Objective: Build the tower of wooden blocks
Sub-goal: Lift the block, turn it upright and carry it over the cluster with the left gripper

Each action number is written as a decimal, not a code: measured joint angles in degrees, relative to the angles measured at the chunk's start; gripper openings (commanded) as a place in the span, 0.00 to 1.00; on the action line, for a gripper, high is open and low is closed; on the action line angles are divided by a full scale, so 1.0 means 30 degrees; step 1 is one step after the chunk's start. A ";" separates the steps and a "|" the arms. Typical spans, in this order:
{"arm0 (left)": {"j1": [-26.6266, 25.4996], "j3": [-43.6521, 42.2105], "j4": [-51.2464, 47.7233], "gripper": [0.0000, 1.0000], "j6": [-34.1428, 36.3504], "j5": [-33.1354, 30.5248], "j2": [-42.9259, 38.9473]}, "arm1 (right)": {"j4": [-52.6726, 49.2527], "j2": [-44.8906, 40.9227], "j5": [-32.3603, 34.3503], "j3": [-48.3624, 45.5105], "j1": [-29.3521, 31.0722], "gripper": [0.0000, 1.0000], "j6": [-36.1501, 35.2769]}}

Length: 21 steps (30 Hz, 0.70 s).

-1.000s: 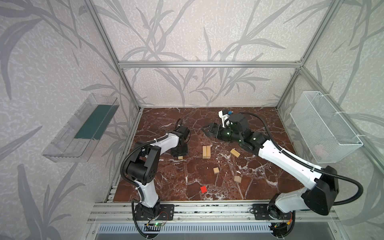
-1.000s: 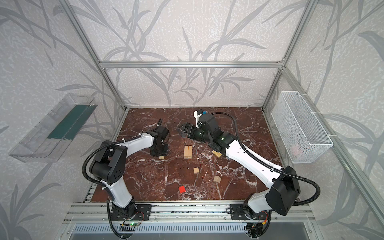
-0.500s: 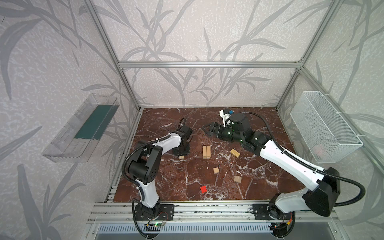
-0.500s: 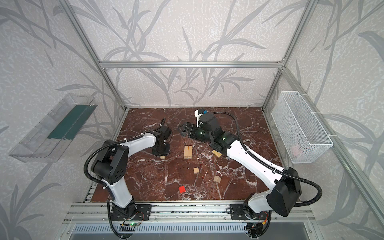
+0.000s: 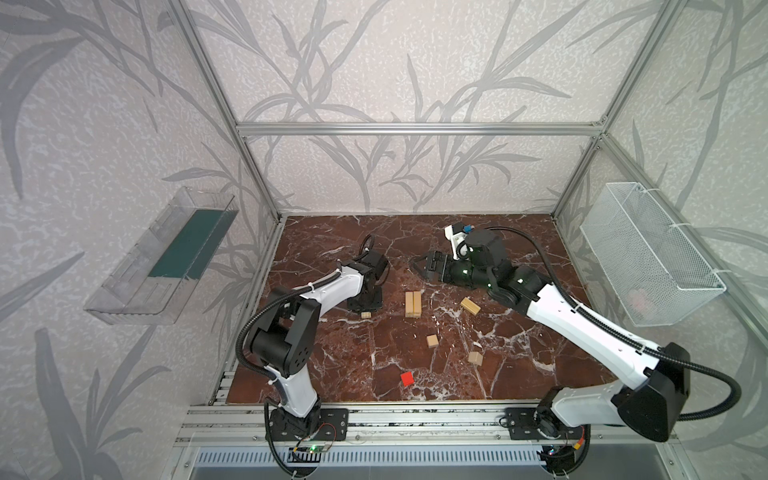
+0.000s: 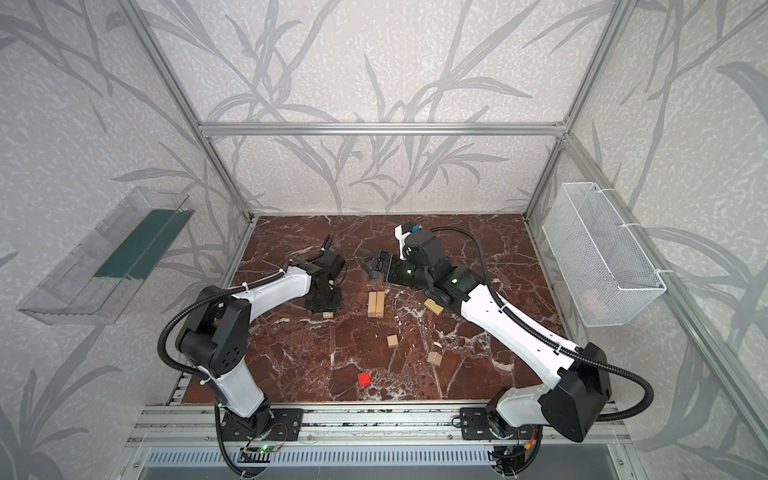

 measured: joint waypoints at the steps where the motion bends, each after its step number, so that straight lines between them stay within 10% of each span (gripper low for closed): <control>1: -0.0138 0.0015 -0.0117 0.21 -0.0138 0.0109 -0.0168 | -0.0109 -0.0182 0.0022 -0.0226 -0.0211 0.99 -0.0175; 21: -0.3891 0.4954 -0.1406 0.14 -0.2040 0.2594 0.0044 | -0.1406 -0.1013 -0.2280 -0.5574 -0.3279 0.99 -0.4444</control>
